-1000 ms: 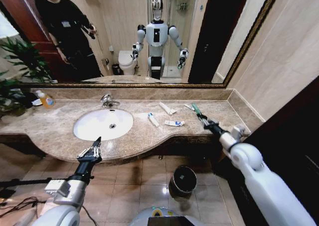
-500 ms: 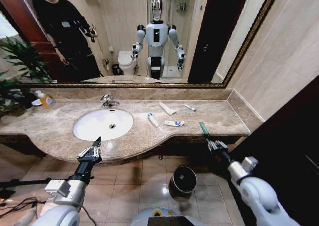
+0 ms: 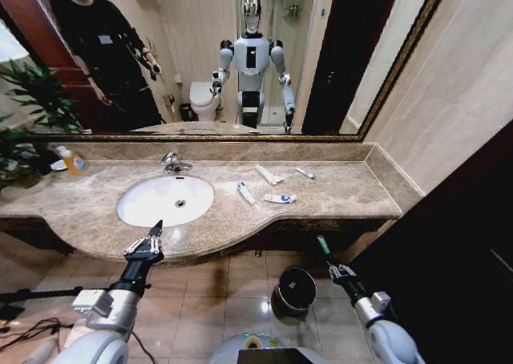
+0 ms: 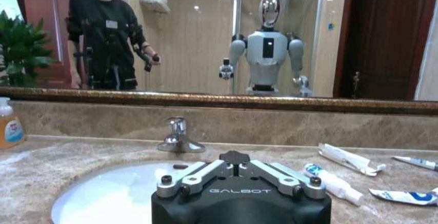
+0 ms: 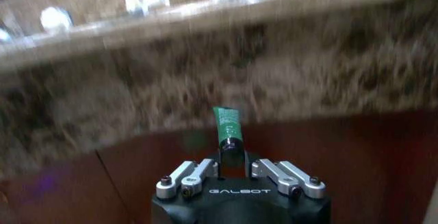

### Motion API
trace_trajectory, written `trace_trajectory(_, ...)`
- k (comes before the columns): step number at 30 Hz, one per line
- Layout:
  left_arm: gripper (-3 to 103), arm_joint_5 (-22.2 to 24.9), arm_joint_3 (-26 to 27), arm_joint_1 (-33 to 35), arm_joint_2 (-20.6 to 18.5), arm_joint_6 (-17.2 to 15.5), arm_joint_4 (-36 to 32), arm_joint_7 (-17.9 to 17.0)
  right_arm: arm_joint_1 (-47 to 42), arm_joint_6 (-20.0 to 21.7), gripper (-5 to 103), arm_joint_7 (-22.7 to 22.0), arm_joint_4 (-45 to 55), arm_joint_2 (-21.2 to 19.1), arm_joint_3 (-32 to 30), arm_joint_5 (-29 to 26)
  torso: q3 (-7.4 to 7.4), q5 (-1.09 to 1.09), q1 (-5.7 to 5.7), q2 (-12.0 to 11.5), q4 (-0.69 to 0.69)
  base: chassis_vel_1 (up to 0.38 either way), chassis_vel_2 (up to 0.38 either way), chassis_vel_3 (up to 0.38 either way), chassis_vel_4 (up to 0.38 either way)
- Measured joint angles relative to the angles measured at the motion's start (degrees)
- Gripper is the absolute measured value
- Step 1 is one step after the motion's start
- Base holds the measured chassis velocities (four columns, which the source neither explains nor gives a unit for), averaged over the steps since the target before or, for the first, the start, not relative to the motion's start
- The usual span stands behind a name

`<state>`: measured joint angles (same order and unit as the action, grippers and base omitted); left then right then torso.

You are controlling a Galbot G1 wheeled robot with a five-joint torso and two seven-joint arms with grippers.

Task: Pick up the trash from the sink and place it in the trash bin.

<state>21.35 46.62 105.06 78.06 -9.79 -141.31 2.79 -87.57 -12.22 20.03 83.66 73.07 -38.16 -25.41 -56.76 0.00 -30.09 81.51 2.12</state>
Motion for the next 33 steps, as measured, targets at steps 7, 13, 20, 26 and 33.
trace_trajectory(7, 0, 0.0, 0.0, 0.0, 0.0, 0.0, 0.0, 0.0, 3.39, -2.92, 20, 0.35, -9.07, 3.96, 1.4, 4.98, 0.0, -0.01, 0.0, 0.0, -0.01, 0.0, 0.0, 0.0, 0.0)
trace_trajectory(13, 0, 0.0, 0.0, 0.0, 0.0, 0.0, 0.0, 0.0, 6.84, -7.01, 20, 0.78, -17.12, 5.67, 1.56, 6.76, 0.0, 0.0, 0.0, 0.0, -0.01, 0.0, 0.0, 0.0, 0.0)
trace_trajectory(20, 0, 0.0, 0.0, 0.0, 0.0, 0.0, 0.0, 0.0, 14.08, -20.7, 20, 7.91, -34.33, 6.72, 1.33, 8.75, 0.0, -0.01, 0.0, 0.0, 0.0, 0.0, 0.0, 0.0, 0.0)
trace_trajectory(26, 0, 0.0, 0.0, 0.0, 0.0, 0.0, 0.0, 0.0, 17.45, -23.39, 20, 8.2, -40.8, 7.72, 1.25, 9.84, 0.0, 0.0, 0.01, 0.0, -0.01, 0.0, 0.0, 0.0, 0.0)
trace_trajectory(33, 0, 0.0, 0.0, 0.0, 0.0, 0.0, 0.0, 0.0, 18.62, -24.48, 20, 8.18, -44.96, 8.18, 1.22, 12.58, 0.0, -0.01, 0.01, 0.0, -0.01, 0.0, 0.0, 0.0, 0.0)
